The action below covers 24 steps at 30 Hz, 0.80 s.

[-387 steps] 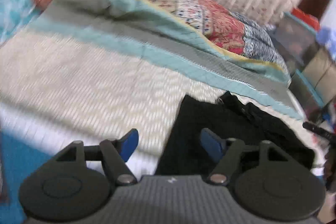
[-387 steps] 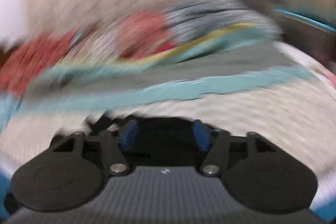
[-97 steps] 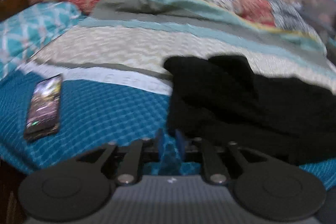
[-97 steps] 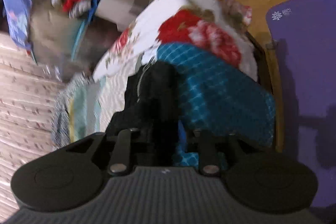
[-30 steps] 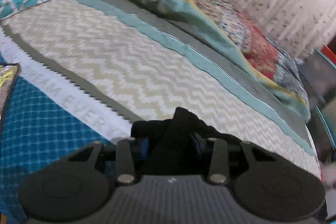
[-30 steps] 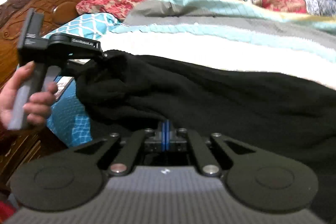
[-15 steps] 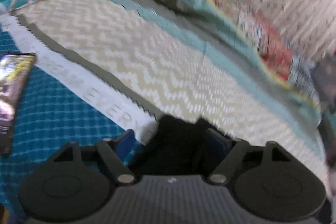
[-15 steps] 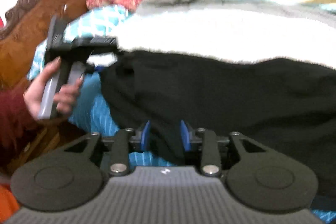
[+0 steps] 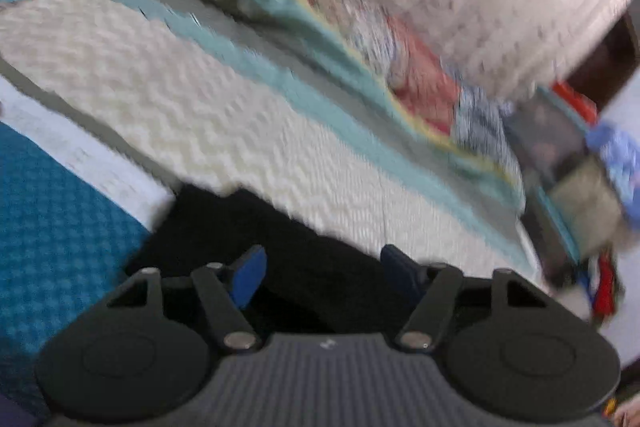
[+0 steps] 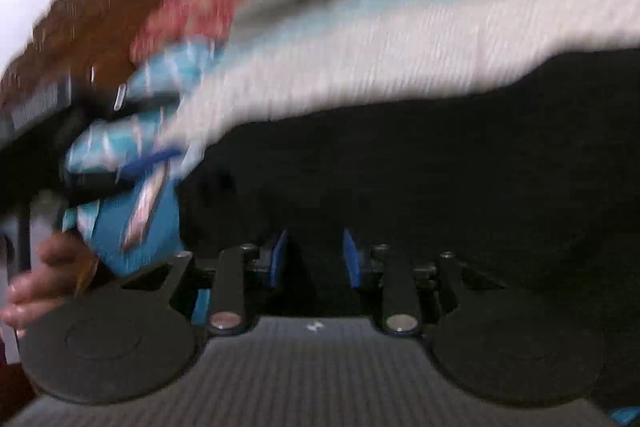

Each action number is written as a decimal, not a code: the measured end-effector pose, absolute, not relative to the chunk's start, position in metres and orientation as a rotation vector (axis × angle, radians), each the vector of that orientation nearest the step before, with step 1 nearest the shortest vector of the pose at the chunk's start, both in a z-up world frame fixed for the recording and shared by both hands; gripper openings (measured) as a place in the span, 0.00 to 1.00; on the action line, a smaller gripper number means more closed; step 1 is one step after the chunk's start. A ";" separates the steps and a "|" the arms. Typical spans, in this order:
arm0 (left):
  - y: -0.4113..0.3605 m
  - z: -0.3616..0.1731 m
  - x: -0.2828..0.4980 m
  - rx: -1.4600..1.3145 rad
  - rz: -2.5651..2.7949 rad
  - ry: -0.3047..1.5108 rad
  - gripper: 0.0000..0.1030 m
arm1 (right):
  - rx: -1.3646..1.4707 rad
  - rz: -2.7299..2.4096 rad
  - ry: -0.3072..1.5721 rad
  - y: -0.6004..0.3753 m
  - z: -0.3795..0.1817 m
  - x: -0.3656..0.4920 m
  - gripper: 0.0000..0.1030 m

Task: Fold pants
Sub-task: 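Release the pants and smooth them flat with both grippers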

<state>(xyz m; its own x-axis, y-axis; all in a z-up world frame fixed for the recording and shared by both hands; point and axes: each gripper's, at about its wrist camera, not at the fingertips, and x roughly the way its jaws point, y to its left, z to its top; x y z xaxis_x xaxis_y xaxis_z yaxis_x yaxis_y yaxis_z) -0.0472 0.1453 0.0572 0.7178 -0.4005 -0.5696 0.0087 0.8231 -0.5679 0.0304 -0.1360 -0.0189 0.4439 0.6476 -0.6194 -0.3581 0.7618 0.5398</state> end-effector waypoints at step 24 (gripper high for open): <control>0.015 0.039 -0.016 -0.265 -0.268 0.989 0.52 | 0.899 -0.533 0.296 -0.529 -0.034 -0.151 0.58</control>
